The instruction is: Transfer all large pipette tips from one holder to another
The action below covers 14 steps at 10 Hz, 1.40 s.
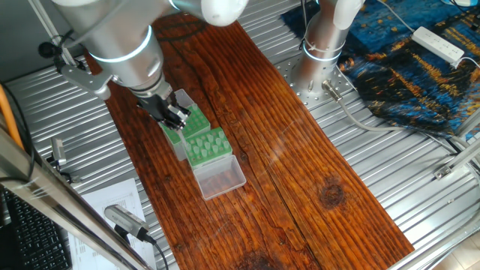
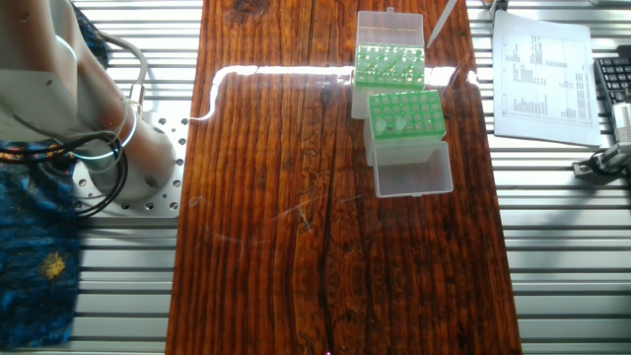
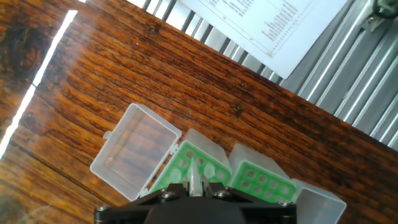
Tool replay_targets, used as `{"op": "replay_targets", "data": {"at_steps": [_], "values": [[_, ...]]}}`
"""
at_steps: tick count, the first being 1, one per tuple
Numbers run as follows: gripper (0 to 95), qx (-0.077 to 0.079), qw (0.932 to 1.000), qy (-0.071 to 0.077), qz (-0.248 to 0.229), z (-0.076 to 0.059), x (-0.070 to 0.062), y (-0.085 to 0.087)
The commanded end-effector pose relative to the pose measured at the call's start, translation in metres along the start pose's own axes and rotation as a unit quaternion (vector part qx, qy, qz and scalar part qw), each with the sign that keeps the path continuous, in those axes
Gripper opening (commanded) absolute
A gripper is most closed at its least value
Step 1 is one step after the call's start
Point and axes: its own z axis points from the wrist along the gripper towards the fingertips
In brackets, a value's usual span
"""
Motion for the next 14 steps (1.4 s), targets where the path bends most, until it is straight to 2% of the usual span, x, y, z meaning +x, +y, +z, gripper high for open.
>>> {"op": "replay_targets", "data": {"at_steps": [1, 2, 9, 14], "values": [[0.0, 0.015, 0.9998, 0.0, -0.013, -0.001, 0.003, -0.003], [0.0, 0.025, 0.9994, 0.002, -0.022, -0.001, 0.005, -0.007], [0.0, 0.042, 0.9959, -0.009, -0.079, -0.003, 0.026, -0.053], [0.0, 0.048, 0.9953, -0.021, -0.082, -0.003, 0.049, -0.077]]}}
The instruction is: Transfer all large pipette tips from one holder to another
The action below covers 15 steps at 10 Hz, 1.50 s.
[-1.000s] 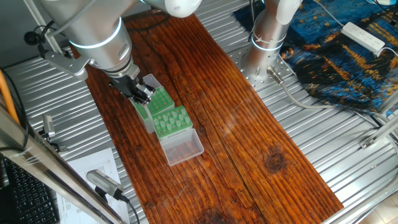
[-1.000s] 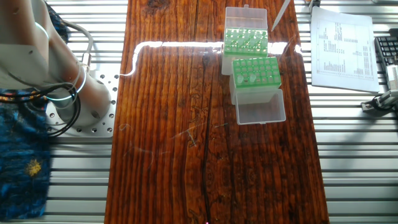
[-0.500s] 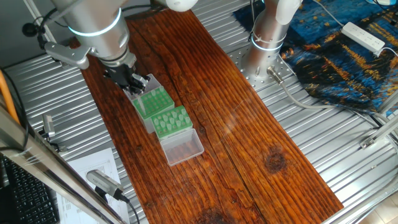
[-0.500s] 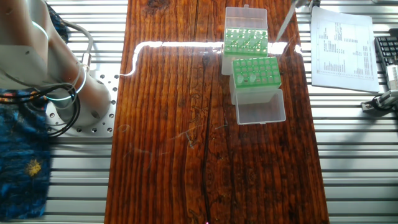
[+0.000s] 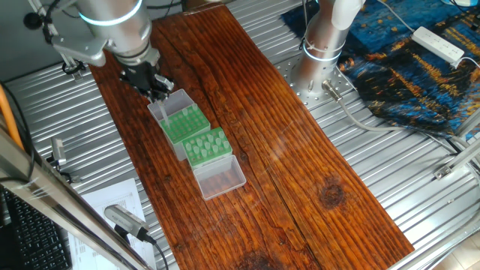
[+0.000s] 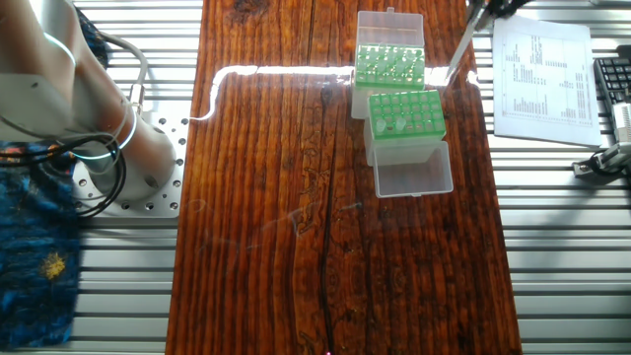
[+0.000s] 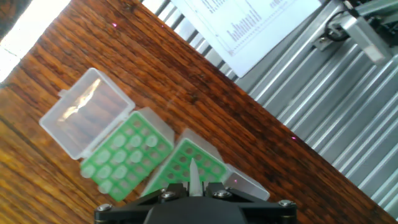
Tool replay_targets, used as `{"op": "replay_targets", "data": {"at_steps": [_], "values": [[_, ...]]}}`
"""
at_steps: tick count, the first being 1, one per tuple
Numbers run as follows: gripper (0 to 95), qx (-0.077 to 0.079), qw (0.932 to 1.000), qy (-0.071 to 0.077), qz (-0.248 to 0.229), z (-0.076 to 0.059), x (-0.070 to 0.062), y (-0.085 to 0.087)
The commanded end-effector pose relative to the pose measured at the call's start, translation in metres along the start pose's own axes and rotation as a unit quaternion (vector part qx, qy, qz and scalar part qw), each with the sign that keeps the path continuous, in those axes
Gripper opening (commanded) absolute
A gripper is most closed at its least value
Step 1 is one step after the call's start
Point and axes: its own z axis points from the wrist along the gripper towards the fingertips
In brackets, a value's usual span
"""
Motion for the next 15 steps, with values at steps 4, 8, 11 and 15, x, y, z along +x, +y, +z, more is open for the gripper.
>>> {"op": "replay_targets", "data": {"at_steps": [4, 8, 11, 15], "values": [[0.0, 0.002, 1.0, 0.002, 0.003, 0.0, 0.012, -0.003], [0.0, 0.017, 0.9998, -0.013, 0.004, 0.003, 0.026, -0.01], [0.0, 0.013, 0.9998, -0.011, -0.002, 0.013, 0.033, -0.014], [0.0, 0.012, 0.9998, -0.011, -0.009, 0.021, 0.039, -0.015]]}}
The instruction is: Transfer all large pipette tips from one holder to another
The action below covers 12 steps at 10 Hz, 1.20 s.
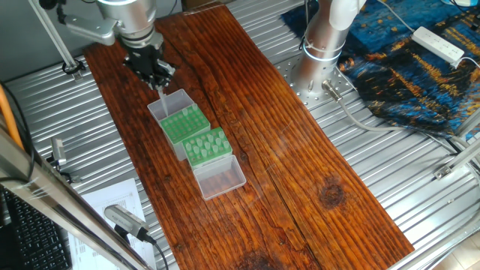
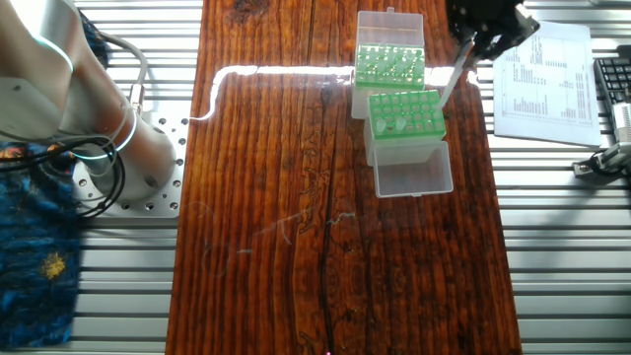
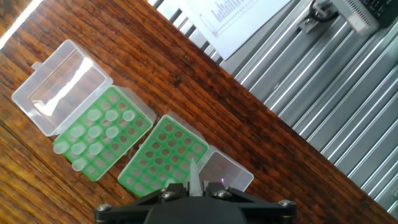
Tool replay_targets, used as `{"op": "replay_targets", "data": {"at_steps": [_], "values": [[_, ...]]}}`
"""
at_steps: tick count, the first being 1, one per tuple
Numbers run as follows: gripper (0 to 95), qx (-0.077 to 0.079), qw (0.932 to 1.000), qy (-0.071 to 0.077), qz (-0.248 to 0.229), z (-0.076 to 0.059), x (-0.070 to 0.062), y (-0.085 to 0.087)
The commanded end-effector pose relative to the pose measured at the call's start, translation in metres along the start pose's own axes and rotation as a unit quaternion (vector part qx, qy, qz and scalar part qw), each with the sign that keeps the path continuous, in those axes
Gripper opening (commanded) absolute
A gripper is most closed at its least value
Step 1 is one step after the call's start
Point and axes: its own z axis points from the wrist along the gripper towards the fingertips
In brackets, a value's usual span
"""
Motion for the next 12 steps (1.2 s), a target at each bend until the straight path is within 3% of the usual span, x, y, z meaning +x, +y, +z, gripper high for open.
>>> {"op": "replay_targets", "data": {"at_steps": [1, 12], "values": [[0.0, 0.0, 1.0, 0.001, -0.002, 0.002, 0.004, 0.002], [0.0, -0.002, 1.0, -0.004, -0.006, 0.019, 0.012, 0.01]]}}
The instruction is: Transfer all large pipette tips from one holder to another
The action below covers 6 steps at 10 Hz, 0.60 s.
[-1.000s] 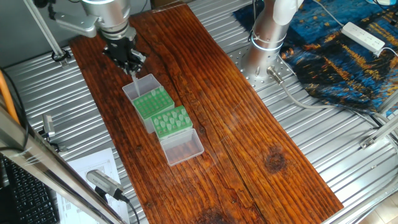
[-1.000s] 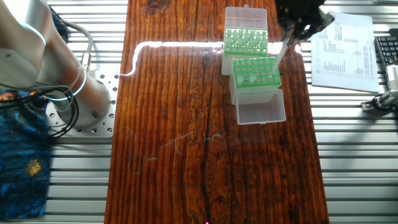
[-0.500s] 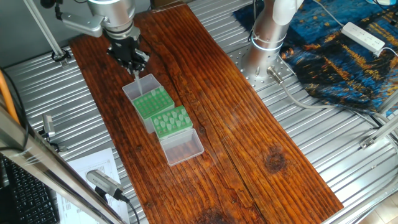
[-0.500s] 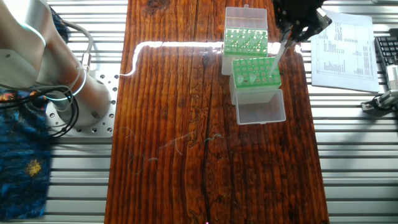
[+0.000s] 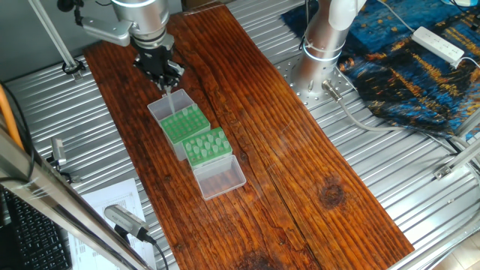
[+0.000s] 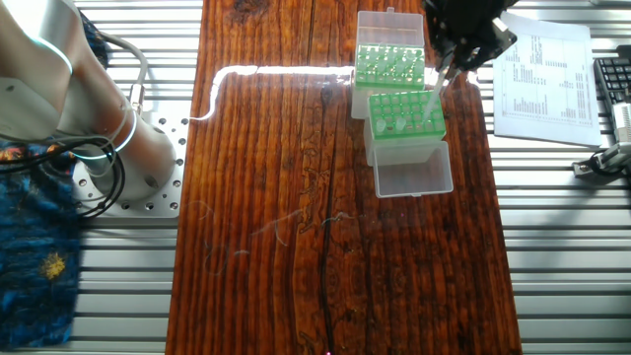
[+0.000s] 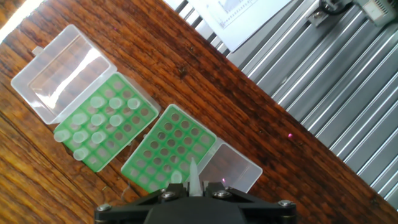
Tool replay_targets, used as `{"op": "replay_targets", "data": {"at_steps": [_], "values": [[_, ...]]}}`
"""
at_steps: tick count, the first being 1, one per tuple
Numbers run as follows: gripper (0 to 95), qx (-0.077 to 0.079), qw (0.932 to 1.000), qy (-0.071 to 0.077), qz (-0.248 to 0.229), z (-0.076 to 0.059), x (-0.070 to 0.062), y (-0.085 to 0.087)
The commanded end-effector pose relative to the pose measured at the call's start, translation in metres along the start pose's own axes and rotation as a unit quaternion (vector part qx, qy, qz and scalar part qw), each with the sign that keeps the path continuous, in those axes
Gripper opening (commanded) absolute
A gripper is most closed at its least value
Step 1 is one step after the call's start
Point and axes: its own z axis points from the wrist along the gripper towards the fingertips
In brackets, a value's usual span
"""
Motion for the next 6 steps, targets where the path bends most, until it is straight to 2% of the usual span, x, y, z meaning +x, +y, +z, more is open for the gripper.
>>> {"op": "replay_targets", "data": {"at_steps": [1, 6], "values": [[0.0, -0.002, 1.0, -0.002, 0.0, 0.0029, 0.0, 0.0014], [0.0, -0.002, 1.0, -0.002, 0.001, 0.0074, 0.0011, 0.0041]]}}
